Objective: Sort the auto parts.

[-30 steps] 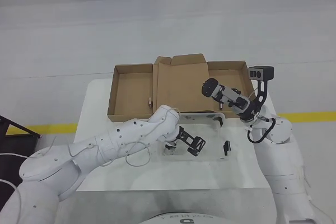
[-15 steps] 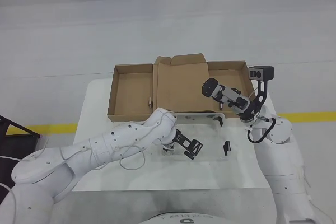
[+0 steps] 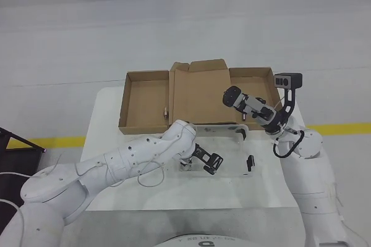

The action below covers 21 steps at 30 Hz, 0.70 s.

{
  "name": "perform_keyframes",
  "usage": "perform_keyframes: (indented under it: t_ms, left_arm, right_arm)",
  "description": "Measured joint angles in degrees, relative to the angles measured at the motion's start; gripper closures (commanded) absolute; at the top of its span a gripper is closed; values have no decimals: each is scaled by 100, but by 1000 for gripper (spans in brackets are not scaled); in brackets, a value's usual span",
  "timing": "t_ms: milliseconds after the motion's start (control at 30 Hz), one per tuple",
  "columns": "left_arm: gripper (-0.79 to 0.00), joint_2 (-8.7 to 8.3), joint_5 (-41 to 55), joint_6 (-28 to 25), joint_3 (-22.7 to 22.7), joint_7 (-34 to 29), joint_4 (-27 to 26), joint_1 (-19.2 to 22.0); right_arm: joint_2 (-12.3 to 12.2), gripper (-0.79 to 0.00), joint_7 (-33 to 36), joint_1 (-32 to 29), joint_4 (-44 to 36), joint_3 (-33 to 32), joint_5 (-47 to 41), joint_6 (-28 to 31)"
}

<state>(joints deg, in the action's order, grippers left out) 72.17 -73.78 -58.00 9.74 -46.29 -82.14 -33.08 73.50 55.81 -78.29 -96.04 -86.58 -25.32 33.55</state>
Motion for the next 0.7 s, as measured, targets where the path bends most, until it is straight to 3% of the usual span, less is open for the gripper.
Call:
perform_keyframes:
  t_ms: [100,133,167,700]
  left_arm:
    - [-342,-5,115,0,0,0,-89,63]
    - [-489,-17,167,0,0,0,-133,92]
    - [-785,-29,193,0,0,0,-162,113]
    - [-785,-118,102,1,38,205,-241,33]
  right_arm:
    - [0,-785,0,0,0,0,0,0]
    - [0,-785,0,0,0,0,0,0]
    - [0,-785,0,0,0,0,0,0]
    - [0,-785,0,0,0,0,0,0]
